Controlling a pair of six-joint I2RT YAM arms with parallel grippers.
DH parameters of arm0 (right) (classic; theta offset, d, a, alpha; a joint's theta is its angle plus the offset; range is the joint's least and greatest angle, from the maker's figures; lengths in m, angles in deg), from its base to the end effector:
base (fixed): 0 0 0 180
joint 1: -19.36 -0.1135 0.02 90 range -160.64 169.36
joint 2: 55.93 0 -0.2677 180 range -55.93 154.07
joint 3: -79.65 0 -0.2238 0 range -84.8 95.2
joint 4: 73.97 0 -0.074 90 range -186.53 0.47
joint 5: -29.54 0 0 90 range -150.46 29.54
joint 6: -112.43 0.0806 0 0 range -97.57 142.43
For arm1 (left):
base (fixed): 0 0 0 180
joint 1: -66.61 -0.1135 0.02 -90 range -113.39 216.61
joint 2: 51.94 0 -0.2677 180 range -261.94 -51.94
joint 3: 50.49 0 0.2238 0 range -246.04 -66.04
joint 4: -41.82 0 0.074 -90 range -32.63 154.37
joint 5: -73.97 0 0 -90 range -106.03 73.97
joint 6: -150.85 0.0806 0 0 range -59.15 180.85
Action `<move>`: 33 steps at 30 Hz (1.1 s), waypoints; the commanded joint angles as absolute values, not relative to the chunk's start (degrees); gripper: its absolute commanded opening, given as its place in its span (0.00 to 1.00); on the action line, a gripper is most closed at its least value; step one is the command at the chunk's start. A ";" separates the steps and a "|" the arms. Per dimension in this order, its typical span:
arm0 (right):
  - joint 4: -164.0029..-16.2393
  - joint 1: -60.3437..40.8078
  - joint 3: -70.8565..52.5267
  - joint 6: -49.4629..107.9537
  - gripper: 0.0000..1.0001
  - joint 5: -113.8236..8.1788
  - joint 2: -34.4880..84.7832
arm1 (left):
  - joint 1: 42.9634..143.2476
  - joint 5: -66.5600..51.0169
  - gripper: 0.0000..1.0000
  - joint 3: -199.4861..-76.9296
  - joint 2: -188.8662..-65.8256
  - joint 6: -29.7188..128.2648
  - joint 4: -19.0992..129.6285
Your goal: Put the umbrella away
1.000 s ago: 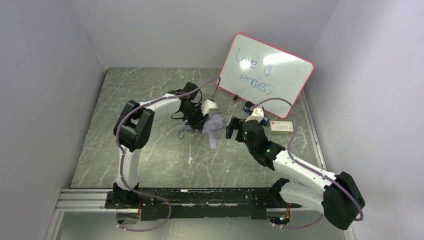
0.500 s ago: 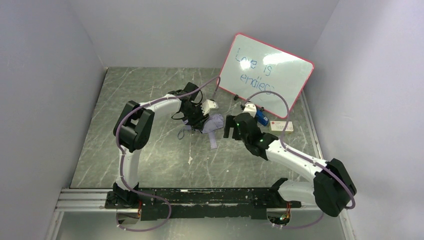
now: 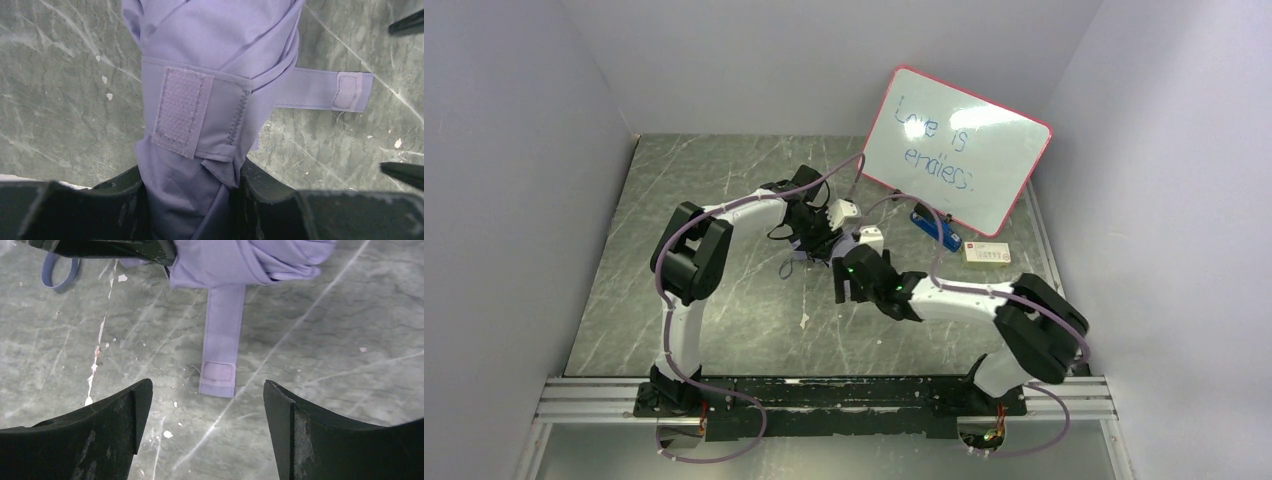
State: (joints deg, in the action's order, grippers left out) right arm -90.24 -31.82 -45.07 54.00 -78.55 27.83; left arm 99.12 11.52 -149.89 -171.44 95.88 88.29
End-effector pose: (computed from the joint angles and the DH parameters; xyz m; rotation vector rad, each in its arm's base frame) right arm 0.2042 0.2138 0.1669 -0.2441 2.3189 0.3630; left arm 0.3340 -0.2571 0.1361 1.5881 2.1321 -0.6387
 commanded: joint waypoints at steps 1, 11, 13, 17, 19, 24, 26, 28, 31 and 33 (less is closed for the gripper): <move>-91.32 -34.55 -41.13 56.17 0.84 -86.08 33.55 | 99.83 6.37 0.05 -147.01 -174.65 94.69 90.33; -94.36 -34.66 -37.82 55.35 0.77 -85.44 40.43 | 99.81 6.72 0.05 -147.51 -174.79 95.04 90.93; -94.65 -34.68 -37.65 55.65 0.74 -84.71 41.08 | 99.80 6.82 0.05 -147.70 -174.97 95.04 91.02; -95.24 -34.67 -37.93 56.93 0.68 -83.43 42.22 | 99.86 6.99 0.05 -147.89 -175.06 95.04 91.20; -95.89 -34.67 -38.48 57.83 0.66 -83.23 42.31 | 99.91 6.93 0.05 -147.79 -174.82 95.12 91.28; -97.02 -34.11 -40.42 59.60 0.60 -82.70 42.49 | 99.91 6.83 0.05 -147.46 -174.70 95.39 91.28; -97.45 -33.88 -40.86 59.74 0.56 -82.25 42.97 | 99.92 6.82 0.05 -147.34 -174.79 95.48 91.25; -97.79 -33.77 -41.30 59.87 0.53 -81.96 43.26 | 99.92 6.82 0.05 -147.17 -174.74 95.48 91.25; -98.05 -33.54 -42.00 60.18 0.48 -81.44 43.47 | 99.92 6.82 0.05 -147.16 -174.82 95.57 91.38; -98.23 -33.36 -42.40 60.24 0.46 -80.99 43.57 | 99.91 6.82 0.05 -147.03 -174.81 95.57 91.36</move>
